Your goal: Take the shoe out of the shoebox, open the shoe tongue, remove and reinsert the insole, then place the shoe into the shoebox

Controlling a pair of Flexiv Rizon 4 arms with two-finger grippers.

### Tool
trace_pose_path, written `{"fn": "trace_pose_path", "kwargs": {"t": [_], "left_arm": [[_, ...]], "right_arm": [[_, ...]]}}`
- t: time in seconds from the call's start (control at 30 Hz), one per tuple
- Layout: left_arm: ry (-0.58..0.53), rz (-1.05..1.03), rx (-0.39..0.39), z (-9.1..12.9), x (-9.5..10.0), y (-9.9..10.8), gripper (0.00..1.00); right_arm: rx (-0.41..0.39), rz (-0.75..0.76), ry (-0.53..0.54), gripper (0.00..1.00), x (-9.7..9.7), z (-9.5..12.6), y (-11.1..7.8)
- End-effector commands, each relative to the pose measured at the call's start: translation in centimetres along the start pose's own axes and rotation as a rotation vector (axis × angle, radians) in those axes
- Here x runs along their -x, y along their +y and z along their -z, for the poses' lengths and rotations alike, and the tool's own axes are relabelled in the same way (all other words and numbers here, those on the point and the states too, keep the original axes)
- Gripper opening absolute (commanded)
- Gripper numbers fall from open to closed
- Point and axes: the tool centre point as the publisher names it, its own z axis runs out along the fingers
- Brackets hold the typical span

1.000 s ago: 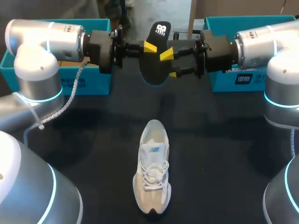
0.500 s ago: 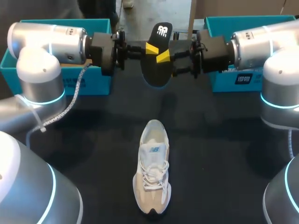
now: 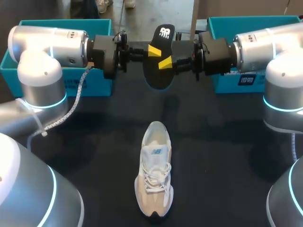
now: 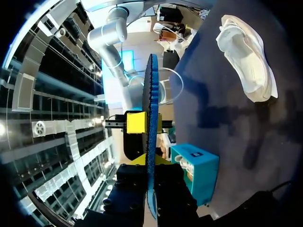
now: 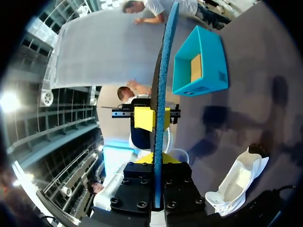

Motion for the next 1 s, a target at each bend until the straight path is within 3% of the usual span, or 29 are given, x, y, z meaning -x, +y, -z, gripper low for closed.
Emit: {"fn": "trace_pose_path", "kwargs": {"t": [0.03, 0.27, 0.37, 0.83, 1.0], "left_arm": [[-0.002, 0.005, 0.011, 0.5, 0.3, -0.6, 1.0], [0.034, 0.069, 0.056, 3.3, 1.3, -1.7, 1.0], [0.107, 0.142, 0.074, 4.5, 1.8, -2.2, 1.0], [0.107, 0.142, 0.074, 4.5, 1.8, -2.2, 1.0], [0.162, 0.317, 0.204, 5.7, 1.6, -2.3, 1.0]], "right_arm": [[0.008, 0.001, -0.001, 0.0, 0.1, 0.1, -0.1], [0.017, 0.045, 0.016, 0.0, 0.8, 1.0, -0.3], [0.018, 0.07, 0.017, 0.0, 1.3, 1.3, -0.4], [0.018, 0.07, 0.017, 0.0, 1.3, 1.3, -0.4], [0.051, 0.124, 0.011, 0.0, 2.3, 1.3, -0.4]]}}
